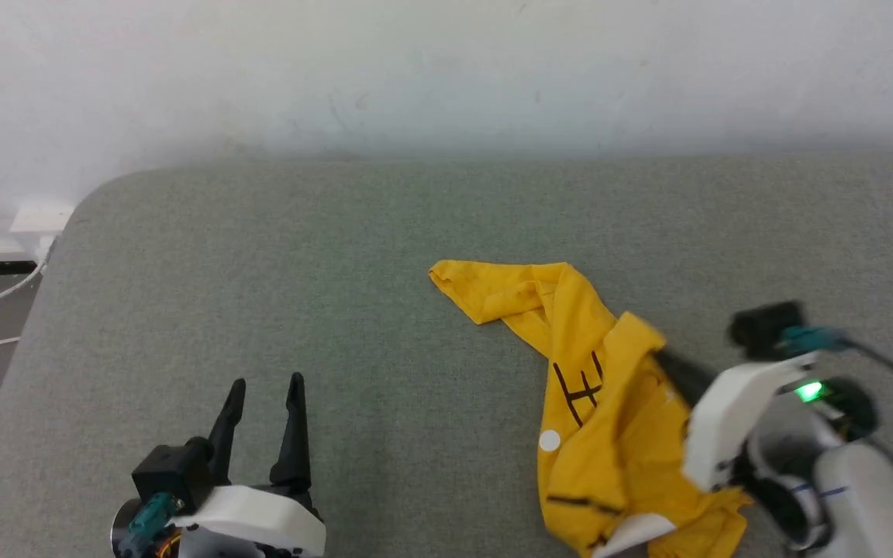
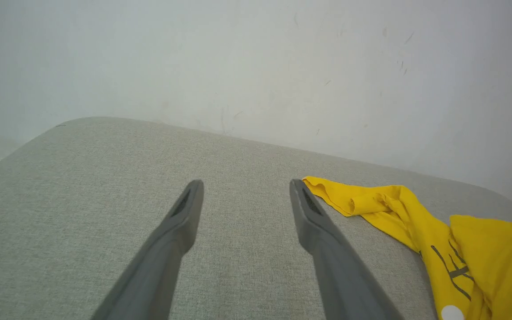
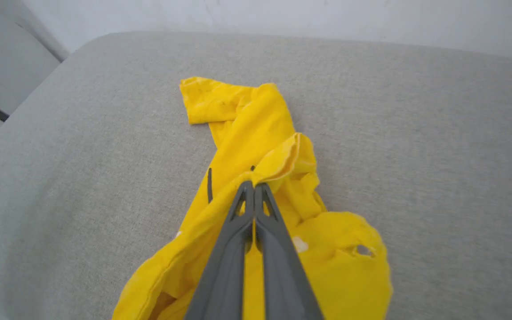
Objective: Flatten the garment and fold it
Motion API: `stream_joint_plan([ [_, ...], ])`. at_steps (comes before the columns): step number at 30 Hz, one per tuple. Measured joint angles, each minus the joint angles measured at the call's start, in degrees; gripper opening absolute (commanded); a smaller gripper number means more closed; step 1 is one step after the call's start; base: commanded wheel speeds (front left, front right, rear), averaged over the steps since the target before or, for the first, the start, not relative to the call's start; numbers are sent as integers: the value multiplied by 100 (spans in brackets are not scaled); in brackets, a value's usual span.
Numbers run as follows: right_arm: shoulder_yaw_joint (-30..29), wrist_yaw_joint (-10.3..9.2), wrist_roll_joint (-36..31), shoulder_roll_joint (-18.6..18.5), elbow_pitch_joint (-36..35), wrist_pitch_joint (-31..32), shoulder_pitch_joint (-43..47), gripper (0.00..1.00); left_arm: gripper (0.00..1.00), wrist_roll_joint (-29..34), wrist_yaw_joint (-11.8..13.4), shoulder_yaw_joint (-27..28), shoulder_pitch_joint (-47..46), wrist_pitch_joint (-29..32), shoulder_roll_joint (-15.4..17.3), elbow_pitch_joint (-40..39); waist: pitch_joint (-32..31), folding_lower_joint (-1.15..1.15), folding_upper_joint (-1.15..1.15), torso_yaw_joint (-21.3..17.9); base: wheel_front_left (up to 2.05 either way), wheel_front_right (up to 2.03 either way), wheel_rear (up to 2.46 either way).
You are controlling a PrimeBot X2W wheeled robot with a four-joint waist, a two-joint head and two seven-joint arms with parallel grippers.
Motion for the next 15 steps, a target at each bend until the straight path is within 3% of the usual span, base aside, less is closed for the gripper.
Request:
stream_joint_plan([
  [4,-1054,1,-287,-157,-519,-404,-14,0,100,-1,24,23,2,-2,2,-3,-25,0,0,-84,0,0,0],
  [9,-2785,0,-705,-96,-773,-285,224,0,100,-2,31,33,5,-8,0,-9,-43,0,0,-189,0,0,0],
  [15,-4592,0,-1023,243,-185,-288,1000,0,100,-3,30,2,4,-10,-7,12,-47,-1,0,-184,0,0,0],
])
